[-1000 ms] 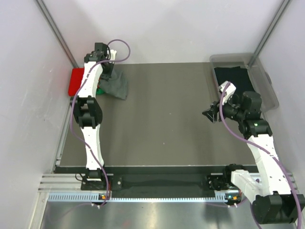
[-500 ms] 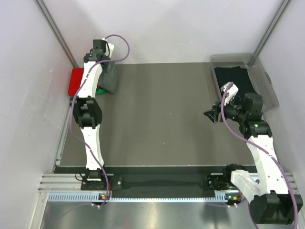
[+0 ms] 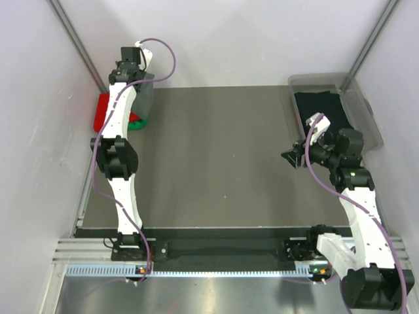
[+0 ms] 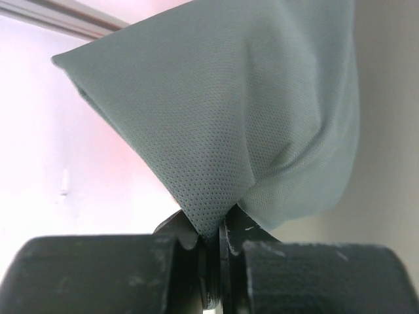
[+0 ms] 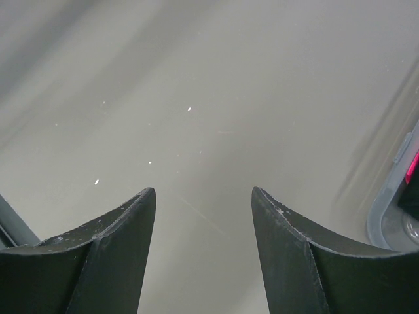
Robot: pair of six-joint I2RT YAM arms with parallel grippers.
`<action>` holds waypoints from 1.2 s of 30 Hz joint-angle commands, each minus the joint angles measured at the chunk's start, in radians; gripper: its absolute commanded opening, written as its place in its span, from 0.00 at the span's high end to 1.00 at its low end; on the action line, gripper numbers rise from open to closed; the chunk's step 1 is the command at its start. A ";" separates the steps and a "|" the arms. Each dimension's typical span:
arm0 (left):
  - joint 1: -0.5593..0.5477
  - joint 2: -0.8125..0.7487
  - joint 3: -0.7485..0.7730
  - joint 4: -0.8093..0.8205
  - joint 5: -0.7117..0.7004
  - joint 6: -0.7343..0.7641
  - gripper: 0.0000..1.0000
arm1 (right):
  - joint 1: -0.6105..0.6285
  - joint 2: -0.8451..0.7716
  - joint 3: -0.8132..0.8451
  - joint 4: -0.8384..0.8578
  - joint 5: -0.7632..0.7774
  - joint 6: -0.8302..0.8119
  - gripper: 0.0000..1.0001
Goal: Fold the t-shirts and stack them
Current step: Neatly place the folded tshirt to the corner
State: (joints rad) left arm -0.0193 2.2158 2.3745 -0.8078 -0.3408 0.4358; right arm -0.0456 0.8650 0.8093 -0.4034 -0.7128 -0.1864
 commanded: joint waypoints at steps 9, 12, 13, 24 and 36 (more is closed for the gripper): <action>0.013 -0.007 -0.097 0.206 -0.201 0.147 1.00 | -0.025 -0.011 -0.019 0.064 -0.031 0.002 0.39; 0.013 0.016 -0.097 0.239 -0.228 0.161 1.00 | -0.028 -0.009 -0.024 0.067 -0.031 0.002 0.39; 0.013 0.018 -0.098 0.260 -0.239 0.170 1.00 | -0.030 -0.004 -0.025 0.071 -0.031 0.002 0.39; 0.071 0.114 -0.101 0.363 -0.320 0.242 1.00 | -0.034 0.003 -0.035 0.081 -0.037 0.005 0.39; 0.064 0.093 -0.216 0.695 -0.472 0.241 0.33 | -0.043 0.005 -0.039 0.083 -0.043 0.007 0.39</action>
State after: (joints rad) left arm 0.0505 2.3814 2.1994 -0.3340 -0.7288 0.6800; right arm -0.0750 0.8730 0.7719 -0.3744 -0.7280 -0.1795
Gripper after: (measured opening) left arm 0.621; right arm 0.615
